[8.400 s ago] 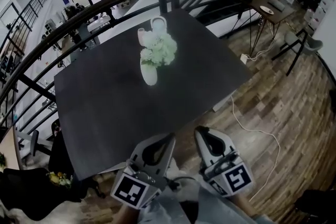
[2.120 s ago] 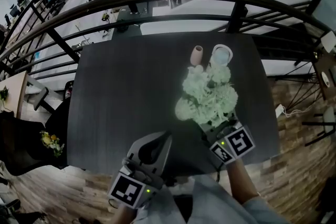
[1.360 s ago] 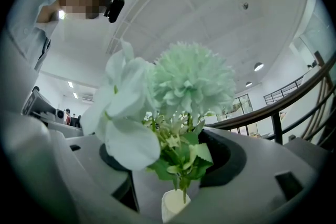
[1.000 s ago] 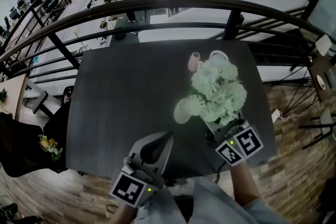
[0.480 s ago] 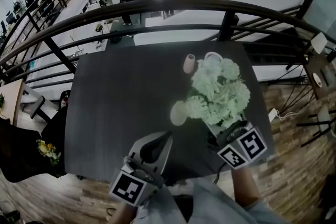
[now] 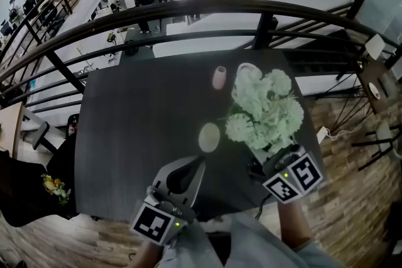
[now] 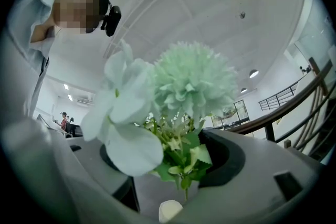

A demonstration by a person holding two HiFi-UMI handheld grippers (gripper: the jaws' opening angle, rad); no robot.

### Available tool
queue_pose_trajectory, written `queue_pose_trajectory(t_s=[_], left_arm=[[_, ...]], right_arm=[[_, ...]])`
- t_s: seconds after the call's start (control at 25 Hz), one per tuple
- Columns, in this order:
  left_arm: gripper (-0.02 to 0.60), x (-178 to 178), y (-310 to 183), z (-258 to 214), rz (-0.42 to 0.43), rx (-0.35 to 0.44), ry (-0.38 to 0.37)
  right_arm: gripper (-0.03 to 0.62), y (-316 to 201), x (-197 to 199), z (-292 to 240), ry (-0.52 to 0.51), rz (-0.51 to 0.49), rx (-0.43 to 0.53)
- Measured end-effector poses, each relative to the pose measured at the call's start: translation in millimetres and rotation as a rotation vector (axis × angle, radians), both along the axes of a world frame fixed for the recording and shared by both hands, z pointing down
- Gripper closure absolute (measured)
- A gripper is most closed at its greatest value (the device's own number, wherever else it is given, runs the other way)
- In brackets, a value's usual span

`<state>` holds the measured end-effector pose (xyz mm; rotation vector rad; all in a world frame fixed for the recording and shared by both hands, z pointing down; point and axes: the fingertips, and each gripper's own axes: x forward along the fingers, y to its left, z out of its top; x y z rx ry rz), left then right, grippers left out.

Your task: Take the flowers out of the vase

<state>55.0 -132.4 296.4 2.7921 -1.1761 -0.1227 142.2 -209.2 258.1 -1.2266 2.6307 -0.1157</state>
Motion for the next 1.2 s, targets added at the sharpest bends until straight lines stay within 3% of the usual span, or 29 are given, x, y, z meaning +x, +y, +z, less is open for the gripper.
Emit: queue_pose_trajectory(t_s=[0.6, 1.2], left_arm=[[0.581, 6.4, -0.9, 3.5, 0.045, 0.001, 0.0], [0.581, -1.4, 3.6, 1.4, 0.005, 0.008, -0.005]], right_arm=[[0.341, 7.9, 19.3, 30.5, 0.038, 0.065, -0.081], [0.382, 8.5, 26.2, 82.4, 0.087, 0.096, -0.24]])
